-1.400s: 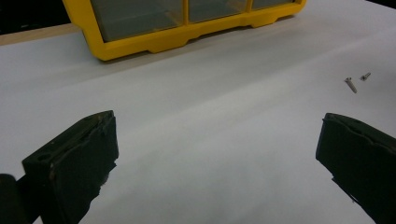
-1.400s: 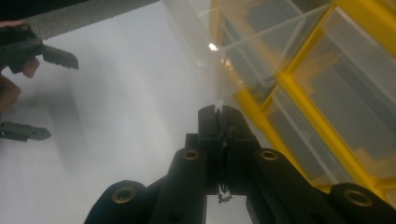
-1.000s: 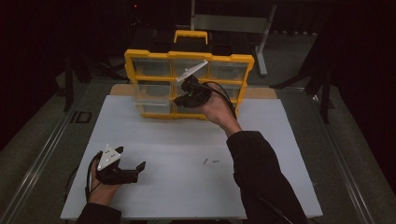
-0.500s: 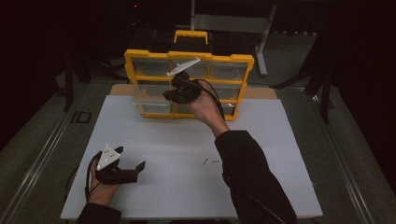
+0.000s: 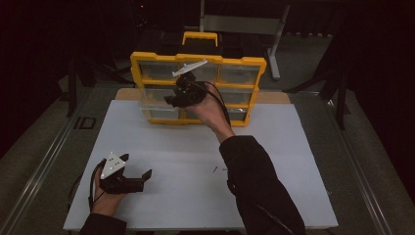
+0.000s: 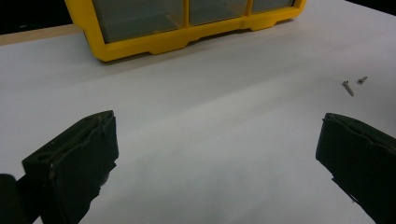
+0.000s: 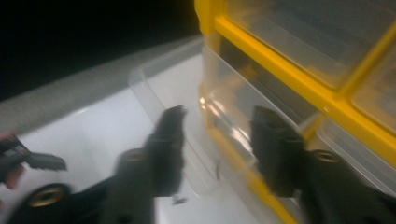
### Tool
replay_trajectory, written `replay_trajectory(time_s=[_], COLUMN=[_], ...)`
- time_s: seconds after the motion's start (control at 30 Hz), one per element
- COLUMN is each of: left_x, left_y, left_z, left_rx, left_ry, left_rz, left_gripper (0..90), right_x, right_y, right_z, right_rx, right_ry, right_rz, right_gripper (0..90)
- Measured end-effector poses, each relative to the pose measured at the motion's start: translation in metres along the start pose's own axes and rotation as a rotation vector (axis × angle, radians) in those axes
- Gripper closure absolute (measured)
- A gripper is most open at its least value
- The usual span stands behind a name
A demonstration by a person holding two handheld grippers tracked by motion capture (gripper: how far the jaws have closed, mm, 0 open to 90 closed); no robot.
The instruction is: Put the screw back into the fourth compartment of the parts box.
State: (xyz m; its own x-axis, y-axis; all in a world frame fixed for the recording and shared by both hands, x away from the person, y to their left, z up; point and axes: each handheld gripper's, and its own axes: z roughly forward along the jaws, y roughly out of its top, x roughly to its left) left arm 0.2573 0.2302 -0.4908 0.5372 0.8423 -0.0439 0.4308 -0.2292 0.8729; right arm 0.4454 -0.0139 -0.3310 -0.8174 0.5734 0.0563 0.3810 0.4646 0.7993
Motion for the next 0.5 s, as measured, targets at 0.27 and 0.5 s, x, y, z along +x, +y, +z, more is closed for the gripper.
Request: replay_trajectory(time_s=[0.27, 0.5], left_x=[-0.001, -0.001], left_y=[0.000, 0.000], left_z=[0.001, 0.001], left_rx=[0.008, 0.008], left_ry=[0.004, 0.005], left_rz=[0.004, 0.006], left_gripper=[0.0, 0.0], right_x=[-0.008, -0.011], right_y=[-0.017, -0.034], right_z=[-0.015, -0.031], right_rx=[0.032, 0.086], right_ry=[-0.004, -0.003], right_rz=[-0.018, -0.072], right_gripper=[28.0, 24.6])
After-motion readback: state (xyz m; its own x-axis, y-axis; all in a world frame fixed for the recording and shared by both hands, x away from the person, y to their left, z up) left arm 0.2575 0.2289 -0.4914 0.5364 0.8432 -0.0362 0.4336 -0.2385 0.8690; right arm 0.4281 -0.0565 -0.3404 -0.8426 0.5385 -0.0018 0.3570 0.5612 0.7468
